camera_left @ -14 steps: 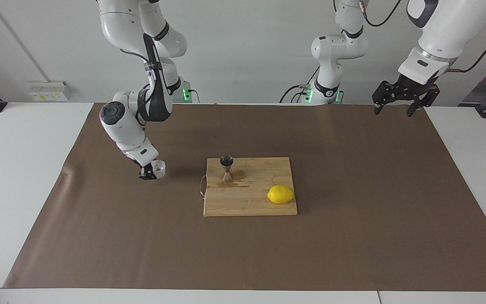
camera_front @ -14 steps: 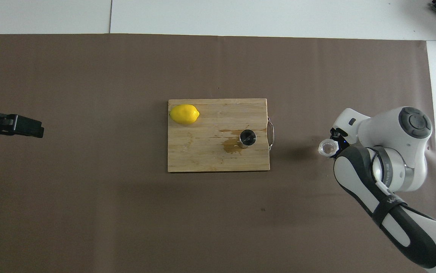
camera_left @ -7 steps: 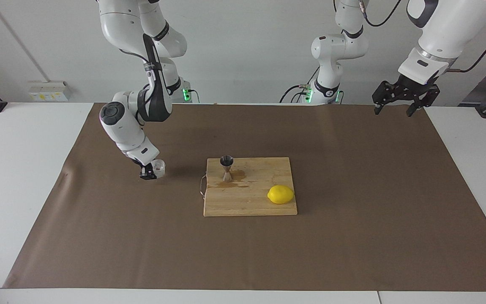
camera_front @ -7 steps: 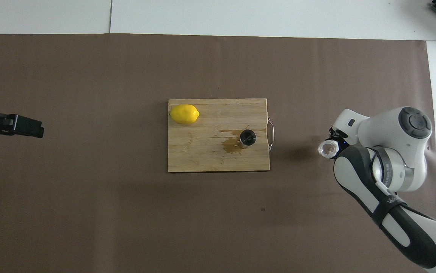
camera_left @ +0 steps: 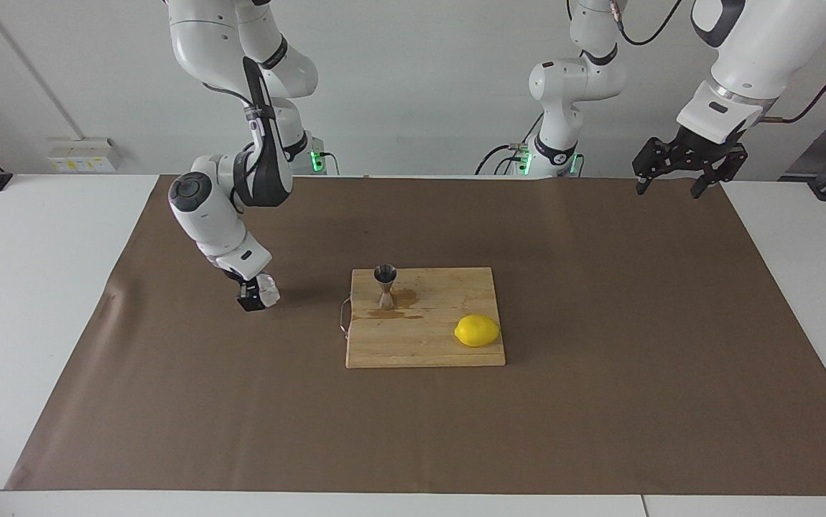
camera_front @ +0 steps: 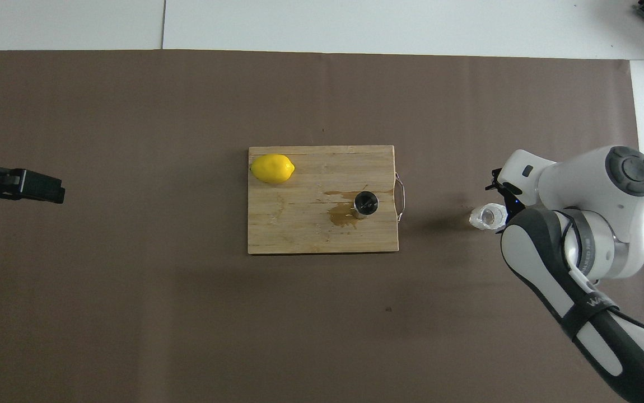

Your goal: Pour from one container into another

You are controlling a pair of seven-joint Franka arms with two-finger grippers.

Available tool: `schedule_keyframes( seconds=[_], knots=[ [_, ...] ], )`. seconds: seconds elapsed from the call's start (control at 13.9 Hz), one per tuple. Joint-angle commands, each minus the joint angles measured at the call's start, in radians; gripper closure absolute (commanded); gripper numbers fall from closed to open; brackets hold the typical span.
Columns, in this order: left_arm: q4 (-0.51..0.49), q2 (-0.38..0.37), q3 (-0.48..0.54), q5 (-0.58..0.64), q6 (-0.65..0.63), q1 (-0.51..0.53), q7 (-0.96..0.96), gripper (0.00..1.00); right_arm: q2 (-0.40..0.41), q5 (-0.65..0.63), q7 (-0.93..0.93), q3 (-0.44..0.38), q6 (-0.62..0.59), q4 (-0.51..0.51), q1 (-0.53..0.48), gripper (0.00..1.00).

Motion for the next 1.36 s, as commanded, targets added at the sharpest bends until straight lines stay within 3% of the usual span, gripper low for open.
schedule_keyframes(
  seconds=[0.0, 0.14, 0.29, 0.72, 0.93, 1.08, 1.29],
  knots=[
    [-0.028, -0.026, -0.002, 0.009, 0.006, 0.006, -0.003, 0.00, -0.124, 0.022, 0.161, 0.012, -0.099, 0.013, -0.001, 0.00],
    [-0.027, -0.026, -0.002, 0.009, 0.006, 0.006, -0.003, 0.00, -0.190, 0.007, 0.323, 0.015, -0.110, 0.024, 0.018, 0.00],
    [-0.027, -0.026, -0.002, 0.009, 0.006, 0.006, -0.003, 0.00, -0.198, 0.002, 0.471, 0.015, -0.139, 0.073, 0.021, 0.00],
    [-0.027, -0.026, -0.002, 0.010, 0.006, 0.006, -0.003, 0.00, -0.176, -0.010, 1.223, 0.016, -0.263, 0.252, 0.050, 0.00],
    [-0.028, -0.026, -0.002, 0.009, 0.006, 0.006, -0.003, 0.00, -0.115, -0.030, 1.573, 0.016, -0.400, 0.407, 0.074, 0.00],
    [-0.028, -0.026, -0.002, 0.009, 0.006, 0.006, -0.003, 0.00, -0.096, -0.030, 1.704, 0.016, -0.469, 0.473, 0.076, 0.00],
    [-0.028, -0.026, -0.002, 0.010, 0.006, 0.006, -0.003, 0.00, -0.115, -0.030, 1.723, 0.012, -0.539, 0.477, 0.062, 0.00]
  ],
)
